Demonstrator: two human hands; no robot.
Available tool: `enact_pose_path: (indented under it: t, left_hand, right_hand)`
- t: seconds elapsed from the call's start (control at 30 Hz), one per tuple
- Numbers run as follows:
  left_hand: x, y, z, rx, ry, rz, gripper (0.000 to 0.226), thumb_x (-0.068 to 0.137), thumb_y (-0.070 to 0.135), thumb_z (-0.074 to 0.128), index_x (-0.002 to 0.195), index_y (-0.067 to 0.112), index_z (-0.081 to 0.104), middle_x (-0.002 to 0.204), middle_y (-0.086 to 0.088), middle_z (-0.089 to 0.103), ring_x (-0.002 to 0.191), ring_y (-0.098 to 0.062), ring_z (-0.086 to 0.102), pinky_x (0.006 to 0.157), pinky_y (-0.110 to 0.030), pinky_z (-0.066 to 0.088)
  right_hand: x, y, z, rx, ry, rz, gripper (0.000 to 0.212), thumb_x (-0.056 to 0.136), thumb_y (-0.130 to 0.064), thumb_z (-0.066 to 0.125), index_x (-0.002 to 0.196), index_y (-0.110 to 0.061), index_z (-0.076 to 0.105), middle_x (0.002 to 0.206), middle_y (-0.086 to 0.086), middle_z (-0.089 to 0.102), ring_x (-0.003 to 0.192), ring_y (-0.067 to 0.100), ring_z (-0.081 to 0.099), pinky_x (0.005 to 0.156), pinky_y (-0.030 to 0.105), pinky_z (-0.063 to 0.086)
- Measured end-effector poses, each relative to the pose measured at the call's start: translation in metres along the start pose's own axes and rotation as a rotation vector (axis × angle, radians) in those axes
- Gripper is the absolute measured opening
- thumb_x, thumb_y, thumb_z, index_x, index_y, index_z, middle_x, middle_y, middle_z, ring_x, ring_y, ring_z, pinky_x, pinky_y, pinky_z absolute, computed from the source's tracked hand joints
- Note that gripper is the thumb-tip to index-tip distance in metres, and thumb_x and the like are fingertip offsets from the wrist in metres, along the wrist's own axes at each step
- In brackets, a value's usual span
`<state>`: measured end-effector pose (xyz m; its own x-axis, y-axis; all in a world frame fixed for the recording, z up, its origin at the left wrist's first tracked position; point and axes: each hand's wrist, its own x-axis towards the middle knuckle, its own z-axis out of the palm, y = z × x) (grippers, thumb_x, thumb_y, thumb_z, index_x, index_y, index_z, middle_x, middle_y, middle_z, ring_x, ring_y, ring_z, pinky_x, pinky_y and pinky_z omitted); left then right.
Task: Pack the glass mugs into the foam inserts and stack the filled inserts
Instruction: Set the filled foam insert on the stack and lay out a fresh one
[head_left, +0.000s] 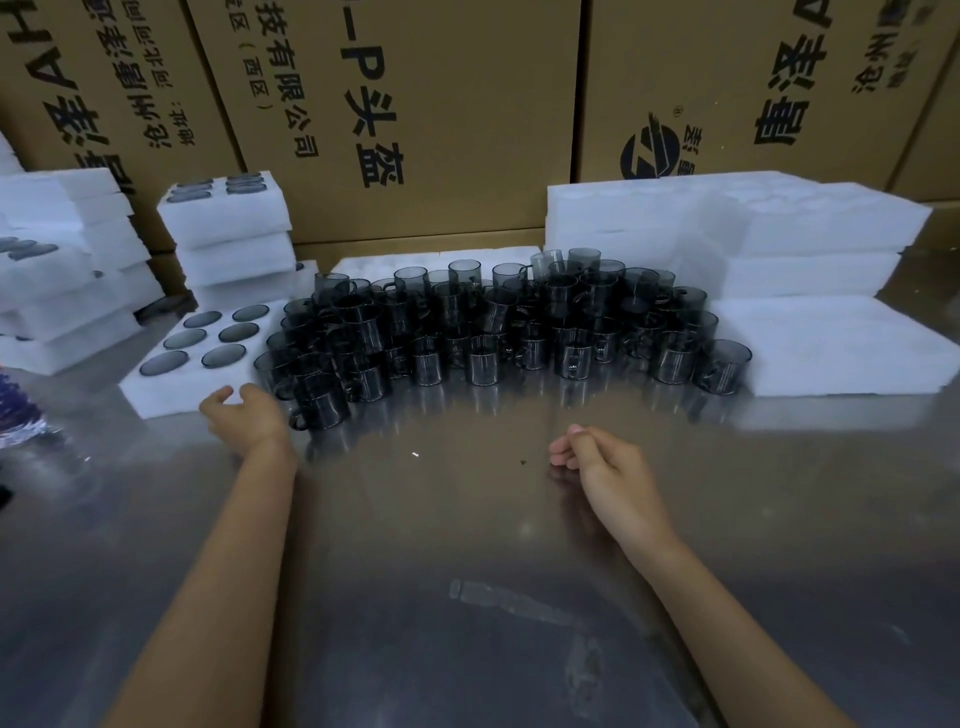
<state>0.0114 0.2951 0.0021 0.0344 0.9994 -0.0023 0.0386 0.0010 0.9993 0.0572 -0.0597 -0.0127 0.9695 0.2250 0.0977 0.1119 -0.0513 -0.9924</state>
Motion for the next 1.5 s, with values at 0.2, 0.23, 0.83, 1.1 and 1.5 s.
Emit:
enact_pose_path:
  t: [0.2,0.23,0.83,1.1,1.5]
  left_hand:
    - [-0.083,0.020,0.003,0.181,-0.047,0.596,0.034,0.082,0.004,0.049,0.115,0.002,0.057,0.112,-0.022,0.053,0.109,-0.036,0.048,0.095,-0.045,0.036]
    - [-0.104,0.020,0.007,0.203,-0.106,0.699,0.033,0.081,0.004,0.050,0.113,0.005,0.058,0.106,-0.018,0.053,0.104,-0.032,0.047,0.092,-0.044,0.035]
    - [-0.232,-0.019,0.071,0.588,-0.962,0.942,0.016,0.097,0.024,0.051,0.108,0.021,0.063,0.115,0.003,0.053,0.113,-0.018,0.045,0.100,-0.038,0.033]
    - [-0.228,-0.020,0.072,0.572,-0.967,0.911,0.015,0.096,0.022,0.053,0.106,0.021,0.065,0.116,0.006,0.053,0.112,-0.015,0.043,0.094,-0.029,0.027]
    - [-0.218,0.003,0.061,-0.172,-0.860,0.060,0.008,0.101,0.022,0.052,0.106,0.023,0.058,0.100,-0.004,0.061,0.076,-0.015,0.060,0.056,-0.019,0.049]
  right_hand:
    - [0.005,-0.002,-0.006,-0.034,0.088,-0.041,0.031,0.099,-0.007,0.047,0.080,-0.020,0.067,0.074,-0.007,0.065,0.073,0.010,0.061,0.068,0.027,0.049]
    - [0.006,-0.002,-0.006,-0.021,0.094,-0.047,0.031,0.099,-0.006,0.047,0.081,-0.022,0.066,0.074,-0.007,0.064,0.072,0.014,0.059,0.068,0.035,0.050]
    - [0.105,0.000,-0.163,-1.115,0.483,-0.056,0.062,0.087,-0.009,0.058,0.146,-0.018,0.041,0.151,0.010,0.041,0.145,0.029,0.024,0.118,0.050,0.015]
    - [0.118,-0.004,-0.178,-1.241,0.586,-0.101,0.055,0.084,-0.011,0.066,0.136,-0.018,0.050,0.128,0.017,0.057,0.134,0.035,0.038,0.119,0.052,0.010]
    - [0.042,-0.061,-0.082,-1.180,0.391,-0.877,0.048,0.076,-0.013,0.061,0.124,-0.016,0.066,0.103,0.003,0.065,0.116,0.028,0.058,0.117,0.055,0.020]
